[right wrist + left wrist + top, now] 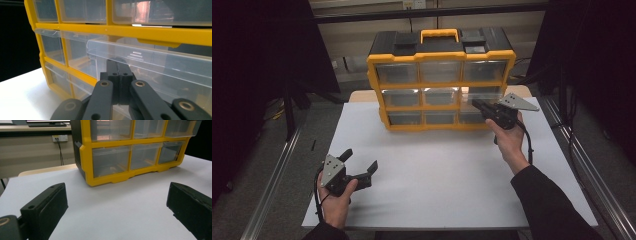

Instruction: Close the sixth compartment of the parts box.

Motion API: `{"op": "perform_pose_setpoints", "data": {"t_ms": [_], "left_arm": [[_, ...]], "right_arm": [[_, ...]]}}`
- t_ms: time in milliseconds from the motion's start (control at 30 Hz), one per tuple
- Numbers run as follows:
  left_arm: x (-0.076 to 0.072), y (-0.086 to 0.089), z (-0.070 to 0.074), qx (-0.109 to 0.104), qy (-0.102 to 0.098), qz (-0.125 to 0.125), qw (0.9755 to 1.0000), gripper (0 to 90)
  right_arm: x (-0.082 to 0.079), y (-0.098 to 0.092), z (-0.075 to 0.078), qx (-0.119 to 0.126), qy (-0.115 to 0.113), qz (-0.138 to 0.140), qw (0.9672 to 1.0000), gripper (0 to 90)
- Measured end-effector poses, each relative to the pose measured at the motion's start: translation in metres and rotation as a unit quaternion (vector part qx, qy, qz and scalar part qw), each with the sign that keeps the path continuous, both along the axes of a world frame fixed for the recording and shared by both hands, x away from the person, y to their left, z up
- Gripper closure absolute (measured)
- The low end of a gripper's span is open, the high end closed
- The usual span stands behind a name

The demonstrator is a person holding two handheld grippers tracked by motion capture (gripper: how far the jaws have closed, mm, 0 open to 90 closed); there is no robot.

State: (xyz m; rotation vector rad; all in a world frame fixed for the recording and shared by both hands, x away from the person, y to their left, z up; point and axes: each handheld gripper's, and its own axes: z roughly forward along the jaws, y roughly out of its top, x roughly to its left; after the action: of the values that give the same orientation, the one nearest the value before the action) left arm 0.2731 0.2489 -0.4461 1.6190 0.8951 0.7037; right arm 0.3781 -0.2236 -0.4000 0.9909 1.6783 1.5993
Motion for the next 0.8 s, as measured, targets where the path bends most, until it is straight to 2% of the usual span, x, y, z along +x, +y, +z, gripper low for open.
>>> {"op": "perform_pose_setpoints", "data": {"t_ms": [100,800], "left_arm": [[0.0006,0.0006,-0.0004,-0.003,-0.002,-0.006,1.0000,3.3],[-0.0001,0.0000,-0.0002,-0.002,-0.001,-0.002,1.0000,3.3]], "right_arm": [[0.0004,-0.0003,-0.0001,-0.003,-0.001,-0.002,1.0000,90.0],[0.0032,-0.0022,0.0001,0.001,-0.001,-0.009,1.0000,90.0]]}}
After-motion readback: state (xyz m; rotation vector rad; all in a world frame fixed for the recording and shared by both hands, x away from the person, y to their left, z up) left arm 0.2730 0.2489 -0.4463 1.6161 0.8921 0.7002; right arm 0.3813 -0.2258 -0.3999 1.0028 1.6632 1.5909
